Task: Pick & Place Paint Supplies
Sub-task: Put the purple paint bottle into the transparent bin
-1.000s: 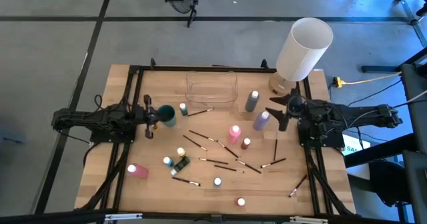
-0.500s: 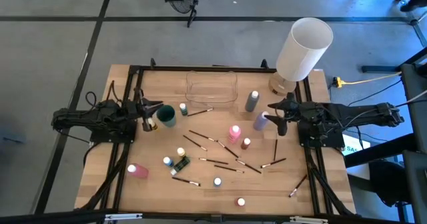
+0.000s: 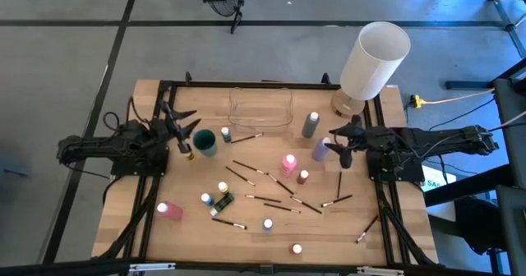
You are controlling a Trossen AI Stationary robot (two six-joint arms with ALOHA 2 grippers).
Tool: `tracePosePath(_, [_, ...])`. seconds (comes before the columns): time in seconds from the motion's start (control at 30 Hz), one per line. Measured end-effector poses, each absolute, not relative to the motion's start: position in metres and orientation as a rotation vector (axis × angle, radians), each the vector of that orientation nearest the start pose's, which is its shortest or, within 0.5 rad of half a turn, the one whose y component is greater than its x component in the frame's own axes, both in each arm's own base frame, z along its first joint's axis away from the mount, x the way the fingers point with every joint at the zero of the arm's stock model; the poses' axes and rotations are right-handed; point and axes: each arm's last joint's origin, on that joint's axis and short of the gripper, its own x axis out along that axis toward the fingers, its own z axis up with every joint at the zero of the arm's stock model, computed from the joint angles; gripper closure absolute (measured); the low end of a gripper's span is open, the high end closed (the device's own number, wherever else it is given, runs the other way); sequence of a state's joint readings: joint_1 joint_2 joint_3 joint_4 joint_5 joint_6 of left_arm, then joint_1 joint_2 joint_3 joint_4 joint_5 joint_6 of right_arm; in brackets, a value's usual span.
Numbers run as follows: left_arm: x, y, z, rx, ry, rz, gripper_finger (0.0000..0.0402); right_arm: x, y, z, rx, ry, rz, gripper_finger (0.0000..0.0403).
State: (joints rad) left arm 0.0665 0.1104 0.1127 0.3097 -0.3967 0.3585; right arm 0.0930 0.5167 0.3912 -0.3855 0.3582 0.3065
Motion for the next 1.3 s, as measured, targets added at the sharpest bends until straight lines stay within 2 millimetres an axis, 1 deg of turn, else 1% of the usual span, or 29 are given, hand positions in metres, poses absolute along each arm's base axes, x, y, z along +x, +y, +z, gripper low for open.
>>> tracePosePath(0.23, [0.090, 0.019, 0.232, 0.364, -0.306, 0.560, 0.0261, 0.127, 0.002, 0.212, 0.181, 0.495, -0.336, 0.0139])
tracePosePath(0.37, [0.089, 0.021, 0.235, 0.369, -0.333, 0.581, 0.0260, 0.129, 0.002, 0.210, 0.169, 0.519, -0.339, 0.0139])
tracePosePath(0.67, [0.088, 0.023, 0.235, 0.374, -0.325, 0.611, 0.0260, 0.135, 0.002, 0.204, 0.156, 0.560, -0.349, 0.0139])
tracePosePath(1.1, [0.089, 0.024, 0.232, 0.357, -0.313, 0.611, 0.0260, 0.137, 0.002, 0.205, 0.143, 0.547, -0.369, 0.0140])
tracePosePath(1.2, [0.090, 0.024, 0.230, 0.358, -0.303, 0.609, 0.0261, 0.137, 0.002, 0.205, 0.144, 0.546, -0.369, 0.0148])
tracePosePath(1.3, [0.090, 0.025, 0.230, 0.353, -0.292, 0.624, 0.0261, 0.137, 0.002, 0.205, 0.147, 0.546, -0.369, 0.0165])
